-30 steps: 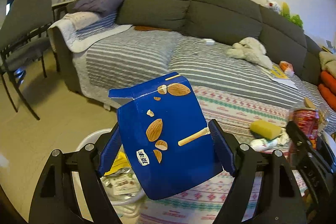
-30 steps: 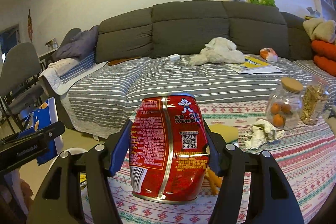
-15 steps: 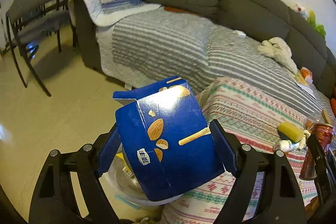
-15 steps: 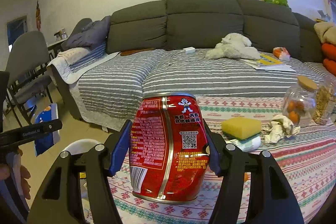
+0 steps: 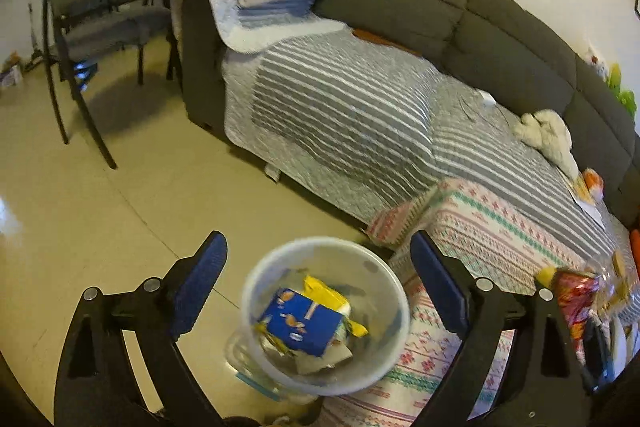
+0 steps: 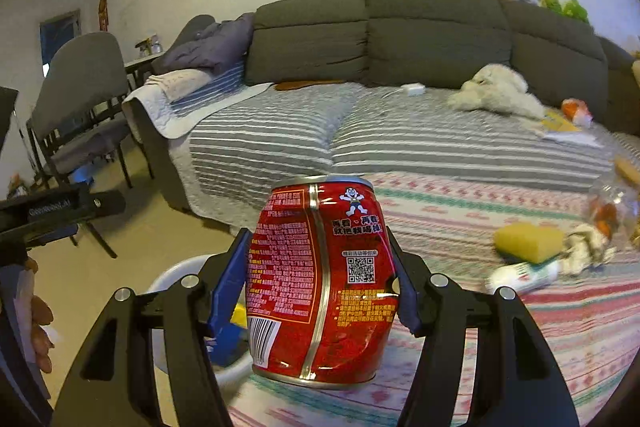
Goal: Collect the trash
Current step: 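Release the blue box from the left tool while the right tool drops the red can in, then move both tools back over the table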
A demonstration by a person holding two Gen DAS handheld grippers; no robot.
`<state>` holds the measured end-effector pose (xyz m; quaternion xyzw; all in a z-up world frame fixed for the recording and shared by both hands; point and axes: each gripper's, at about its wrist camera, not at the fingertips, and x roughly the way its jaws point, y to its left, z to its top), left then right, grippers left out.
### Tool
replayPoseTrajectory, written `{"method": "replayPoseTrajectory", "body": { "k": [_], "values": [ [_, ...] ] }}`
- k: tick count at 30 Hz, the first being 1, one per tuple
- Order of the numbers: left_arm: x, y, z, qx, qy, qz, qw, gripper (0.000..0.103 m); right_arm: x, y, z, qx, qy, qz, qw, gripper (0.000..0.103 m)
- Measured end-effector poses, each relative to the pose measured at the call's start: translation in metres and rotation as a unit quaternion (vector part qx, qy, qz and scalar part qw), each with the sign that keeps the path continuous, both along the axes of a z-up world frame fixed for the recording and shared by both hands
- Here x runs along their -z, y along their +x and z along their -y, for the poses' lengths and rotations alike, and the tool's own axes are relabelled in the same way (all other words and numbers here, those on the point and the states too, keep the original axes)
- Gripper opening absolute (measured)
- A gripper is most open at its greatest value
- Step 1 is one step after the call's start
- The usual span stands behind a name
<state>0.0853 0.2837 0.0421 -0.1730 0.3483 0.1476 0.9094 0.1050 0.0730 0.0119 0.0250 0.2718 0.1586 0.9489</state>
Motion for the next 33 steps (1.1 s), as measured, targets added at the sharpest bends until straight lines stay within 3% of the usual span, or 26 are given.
{"method": "replayPoseTrajectory", "body": {
  "k": [11, 20, 22, 33],
  "values": [
    [-0.016, -0.018, -0.042, -0.059, -0.018, 0.026, 0.9977, 0.091, 0.026, 0.011, -0.064, -0.039, -0.001, -0.028, 0.999, 0.062],
    [-0.016, -0.025, -0.060, -0.075, -0.021, 0.029, 0.9965, 0.091, 0.034, 0.013, -0.098, -0.065, -0.016, -0.032, 0.997, 0.063],
    [-0.015, -0.026, -0.063, -0.080, -0.021, 0.028, 0.9962, 0.091, 0.033, 0.016, -0.104, -0.066, -0.018, -0.035, 0.997, 0.074],
    [-0.014, -0.026, -0.062, -0.092, -0.010, 0.024, 0.9954, 0.094, 0.027, 0.028, -0.081, -0.004, -0.034, -0.036, 0.999, 0.094]
  ]
}}
